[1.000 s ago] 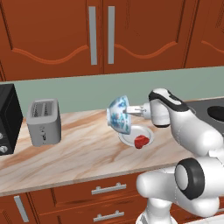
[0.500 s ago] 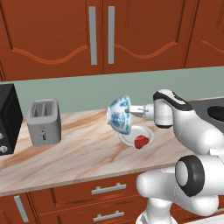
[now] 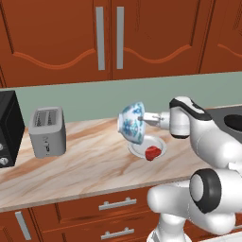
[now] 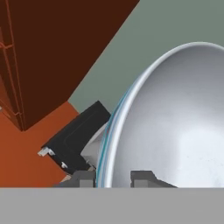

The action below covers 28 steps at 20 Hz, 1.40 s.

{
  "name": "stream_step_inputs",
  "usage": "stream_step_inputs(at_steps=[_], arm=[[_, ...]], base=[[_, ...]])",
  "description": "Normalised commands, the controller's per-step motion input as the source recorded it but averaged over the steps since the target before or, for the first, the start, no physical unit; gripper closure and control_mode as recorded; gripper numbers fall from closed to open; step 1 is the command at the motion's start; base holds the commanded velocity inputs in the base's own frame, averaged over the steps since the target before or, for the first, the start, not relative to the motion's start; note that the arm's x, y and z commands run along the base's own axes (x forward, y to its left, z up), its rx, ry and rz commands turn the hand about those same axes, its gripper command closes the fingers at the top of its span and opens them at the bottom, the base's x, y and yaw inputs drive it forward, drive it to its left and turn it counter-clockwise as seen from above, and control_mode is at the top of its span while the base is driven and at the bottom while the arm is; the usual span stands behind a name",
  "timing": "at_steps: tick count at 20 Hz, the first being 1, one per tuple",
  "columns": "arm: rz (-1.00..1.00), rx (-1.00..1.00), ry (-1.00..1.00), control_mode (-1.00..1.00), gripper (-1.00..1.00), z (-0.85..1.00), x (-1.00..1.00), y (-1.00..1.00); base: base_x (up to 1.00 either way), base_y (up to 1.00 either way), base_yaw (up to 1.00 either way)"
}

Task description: Place the steak on the plate and place the lemon wedge on the same plate.

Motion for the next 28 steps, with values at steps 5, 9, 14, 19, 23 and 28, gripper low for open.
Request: stream_step_inputs(at_steps=[5,9,14,19,23,28], arm=[[-0.06,0.03,0.00,-1.00,1.00,0.00,-0.10,-0.21],[-0.07,0.12,0.00,-1.00,1.00,0.00,-0.12,-0.03],[-0.05,0.17,0.00,-1.00,1.00,0.00,-0.03,0.00],[-0.03,0.16,0.00,-1.00,1.00,-0.02,0.01,0.00],[-0.02,0.10,0.00,-1.00,1.00,-0.04,0.05,-0.09],[-0.01,0.05,0.00,-1.00,1.00,-0.02,0.08,-0.15]], base=[[0.00,0.00,0.00],[0.00,0.00,0.00],[0.00,0.00,0.00],[0.00,0.00,0.00],[0.00,0.00,0.00],[0.00,0.00,0.00]])
